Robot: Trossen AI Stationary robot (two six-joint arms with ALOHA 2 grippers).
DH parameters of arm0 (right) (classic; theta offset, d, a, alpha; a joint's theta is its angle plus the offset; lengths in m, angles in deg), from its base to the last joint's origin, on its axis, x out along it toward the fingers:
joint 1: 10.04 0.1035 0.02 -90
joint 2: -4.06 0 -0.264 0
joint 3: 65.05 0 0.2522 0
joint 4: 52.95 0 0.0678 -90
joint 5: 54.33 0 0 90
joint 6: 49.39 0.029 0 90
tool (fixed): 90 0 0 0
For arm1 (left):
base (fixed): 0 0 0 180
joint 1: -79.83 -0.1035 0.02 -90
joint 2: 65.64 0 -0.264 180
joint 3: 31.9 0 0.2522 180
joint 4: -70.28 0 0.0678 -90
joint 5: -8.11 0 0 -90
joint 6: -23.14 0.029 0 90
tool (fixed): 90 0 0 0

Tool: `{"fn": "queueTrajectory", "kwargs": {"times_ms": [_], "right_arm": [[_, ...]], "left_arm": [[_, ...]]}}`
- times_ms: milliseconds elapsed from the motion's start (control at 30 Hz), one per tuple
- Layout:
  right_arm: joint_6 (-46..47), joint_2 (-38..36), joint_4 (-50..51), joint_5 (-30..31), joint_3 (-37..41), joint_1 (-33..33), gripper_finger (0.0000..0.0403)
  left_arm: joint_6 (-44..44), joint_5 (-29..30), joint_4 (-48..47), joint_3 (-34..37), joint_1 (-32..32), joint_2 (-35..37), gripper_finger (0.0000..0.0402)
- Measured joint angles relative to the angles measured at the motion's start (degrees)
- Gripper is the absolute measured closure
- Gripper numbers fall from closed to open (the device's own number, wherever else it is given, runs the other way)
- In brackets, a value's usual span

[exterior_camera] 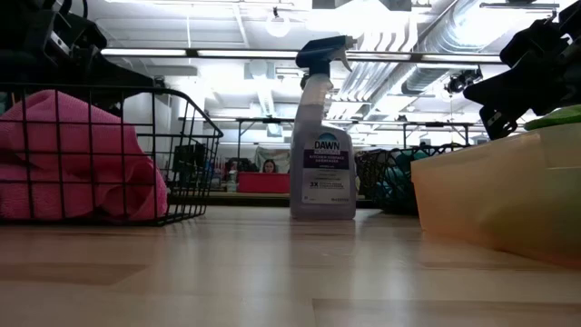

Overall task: Sort microfiber towel by color & place in baskets
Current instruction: Return to Home Position

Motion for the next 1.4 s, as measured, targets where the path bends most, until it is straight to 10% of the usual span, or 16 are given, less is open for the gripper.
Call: {"fn": "queueTrajectory", "kwargs": {"times_ms": [1400], "right_arm": [[-0.01, 0.00, 0.00, 0.03, -0.01, -0.01, 0.0402]], "left_arm": [[-2.26, 0.01, -1.47, 0.00, -0.04, 0.00, 0.0401]]}}
